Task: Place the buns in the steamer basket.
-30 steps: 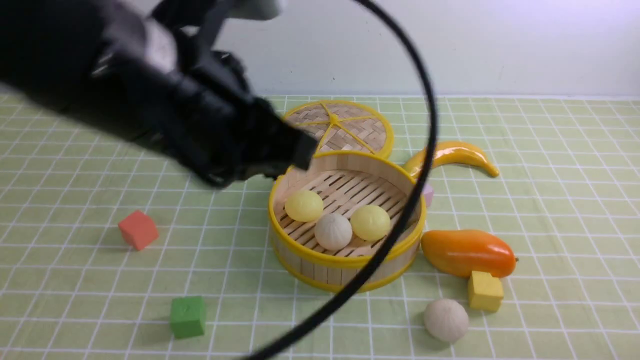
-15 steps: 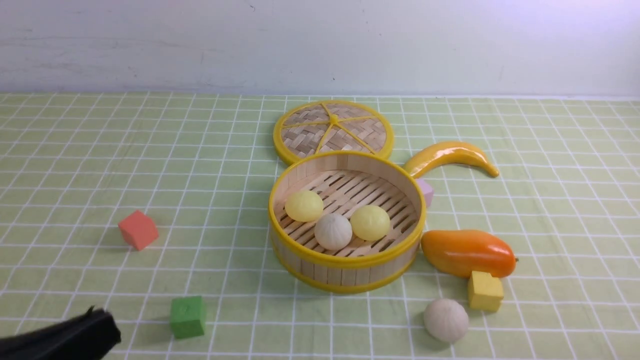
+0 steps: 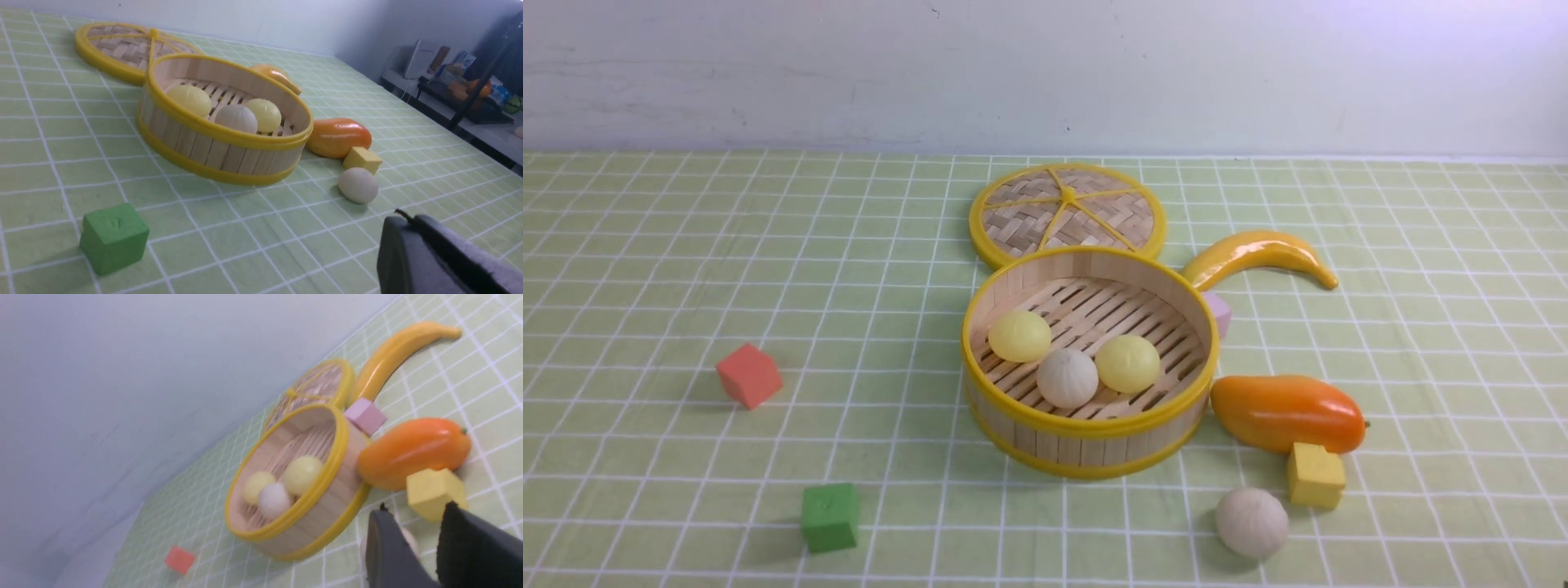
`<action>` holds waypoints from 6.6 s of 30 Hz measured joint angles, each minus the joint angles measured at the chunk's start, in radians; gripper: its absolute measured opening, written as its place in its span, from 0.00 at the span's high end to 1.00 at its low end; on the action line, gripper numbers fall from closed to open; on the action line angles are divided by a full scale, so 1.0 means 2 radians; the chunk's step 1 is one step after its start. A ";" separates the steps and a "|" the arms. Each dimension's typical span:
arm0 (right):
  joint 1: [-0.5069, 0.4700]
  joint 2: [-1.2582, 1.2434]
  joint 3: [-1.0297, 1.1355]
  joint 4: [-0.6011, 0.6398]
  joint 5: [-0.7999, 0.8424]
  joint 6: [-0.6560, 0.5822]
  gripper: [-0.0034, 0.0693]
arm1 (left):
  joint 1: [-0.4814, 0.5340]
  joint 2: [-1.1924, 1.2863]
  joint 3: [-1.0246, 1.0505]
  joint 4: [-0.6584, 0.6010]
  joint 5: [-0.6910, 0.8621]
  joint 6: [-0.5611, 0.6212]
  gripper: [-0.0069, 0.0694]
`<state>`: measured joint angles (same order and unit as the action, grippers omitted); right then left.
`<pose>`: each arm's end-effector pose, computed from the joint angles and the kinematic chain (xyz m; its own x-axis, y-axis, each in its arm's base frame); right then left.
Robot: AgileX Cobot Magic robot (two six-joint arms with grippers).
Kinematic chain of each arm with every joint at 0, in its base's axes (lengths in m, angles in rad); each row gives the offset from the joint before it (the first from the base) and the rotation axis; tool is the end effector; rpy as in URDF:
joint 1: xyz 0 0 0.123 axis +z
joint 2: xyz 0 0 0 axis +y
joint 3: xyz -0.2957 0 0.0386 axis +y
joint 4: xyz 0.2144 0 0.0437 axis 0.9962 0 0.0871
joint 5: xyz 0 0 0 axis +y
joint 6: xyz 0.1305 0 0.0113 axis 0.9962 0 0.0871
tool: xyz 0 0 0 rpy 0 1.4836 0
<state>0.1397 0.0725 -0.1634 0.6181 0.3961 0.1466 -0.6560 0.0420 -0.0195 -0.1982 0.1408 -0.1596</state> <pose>0.0391 0.0351 0.2267 -0.3466 0.6056 -0.7164 -0.1663 0.7119 0.6823 0.0391 -0.0347 0.2031 -0.2745 -0.2282 -0.9341 0.5717 0.7423 -0.3494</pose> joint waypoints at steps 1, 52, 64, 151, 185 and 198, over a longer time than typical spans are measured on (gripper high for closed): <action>0.000 0.028 -0.034 -0.008 0.039 -0.018 0.75 | 0.000 0.000 0.004 0.000 0.002 0.000 0.93; 0.149 0.846 -0.453 -0.229 0.136 -0.041 0.85 | 0.000 0.000 0.010 0.000 0.039 -0.001 0.92; 0.149 0.795 -0.574 -0.208 0.148 -0.073 0.94 | 0.000 0.000 0.010 0.000 0.039 -0.001 0.91; -0.015 -0.041 0.091 -0.297 -0.003 0.002 0.97 | 0.000 -0.001 0.010 0.000 0.039 -0.001 0.80; -0.015 -0.042 0.091 -0.297 -0.002 0.002 0.94 | 0.247 -0.026 0.025 0.061 0.114 -0.056 0.93; -0.015 -0.042 0.091 -0.297 -0.002 0.003 0.92 | 0.247 -0.026 0.025 0.062 0.114 -0.058 0.93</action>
<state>0.1093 -0.0114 0.0185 0.0235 0.3915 0.1533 -0.1624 -0.0100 0.0311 -0.0733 0.3684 -0.2766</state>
